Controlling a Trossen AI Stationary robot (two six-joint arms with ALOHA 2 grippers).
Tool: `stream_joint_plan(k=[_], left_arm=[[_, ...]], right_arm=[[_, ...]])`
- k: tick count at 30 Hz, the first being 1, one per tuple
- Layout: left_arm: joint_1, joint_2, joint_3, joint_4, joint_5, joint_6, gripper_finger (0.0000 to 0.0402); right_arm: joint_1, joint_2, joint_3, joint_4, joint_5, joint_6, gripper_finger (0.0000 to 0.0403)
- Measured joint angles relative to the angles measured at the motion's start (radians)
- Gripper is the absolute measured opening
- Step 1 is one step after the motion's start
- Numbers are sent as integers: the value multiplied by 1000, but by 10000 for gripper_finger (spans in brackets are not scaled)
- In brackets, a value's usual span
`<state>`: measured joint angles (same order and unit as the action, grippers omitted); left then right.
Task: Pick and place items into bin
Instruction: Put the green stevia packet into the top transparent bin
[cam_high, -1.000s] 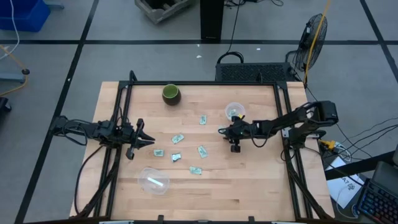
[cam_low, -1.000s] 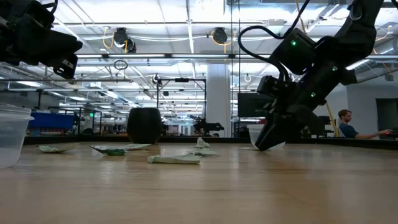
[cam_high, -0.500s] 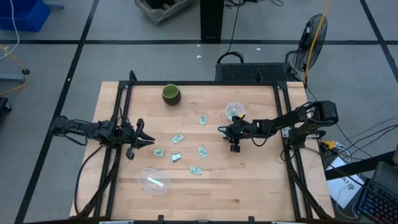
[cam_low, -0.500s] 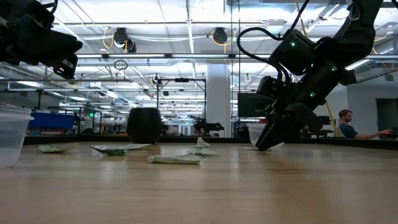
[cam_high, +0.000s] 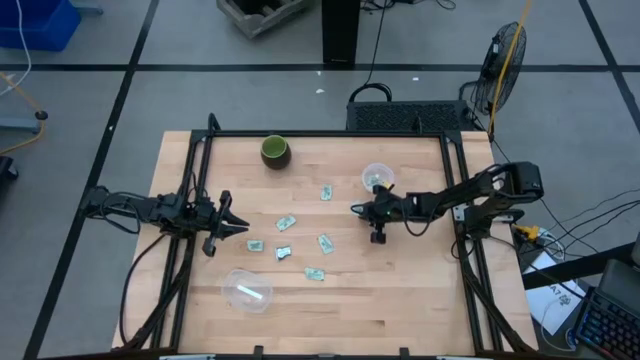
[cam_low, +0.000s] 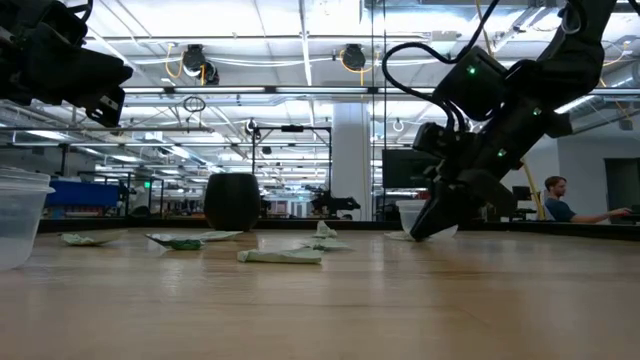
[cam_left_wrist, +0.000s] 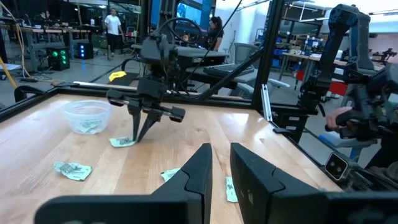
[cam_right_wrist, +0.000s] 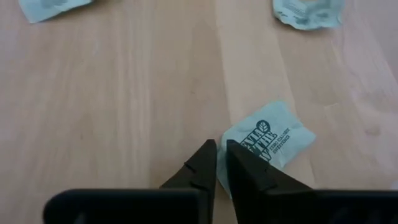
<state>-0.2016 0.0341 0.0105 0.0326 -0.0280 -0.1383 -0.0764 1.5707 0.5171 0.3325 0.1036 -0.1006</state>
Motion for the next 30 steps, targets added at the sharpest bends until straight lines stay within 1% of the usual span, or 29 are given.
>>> stream_joint_plan(k=[4, 6, 10, 12, 16, 30], left_arm=[[0, 0, 0, 0, 0, 0, 60], [0, 0, 0, 0, 0, 0, 61], [-1, 0, 0, 0, 0, 0, 61], [-1, 0, 0, 0, 0, 0, 60], [-1, 0, 0, 0, 0, 0, 60], [0, 0, 0, 0, 0, 0, 60]], right_arm=[[17, 0, 0, 30, -7, -22, 17], [20, 0, 0, 47, -30, -28, 11], [24, 0, 5, 53, -30, -26, 1], [30, 0, 14, 56, -35, -25, 1], [47, 0, 35, 59, -80, -25, 1], [126, 0, 103, 62, -80, -43, 0]])
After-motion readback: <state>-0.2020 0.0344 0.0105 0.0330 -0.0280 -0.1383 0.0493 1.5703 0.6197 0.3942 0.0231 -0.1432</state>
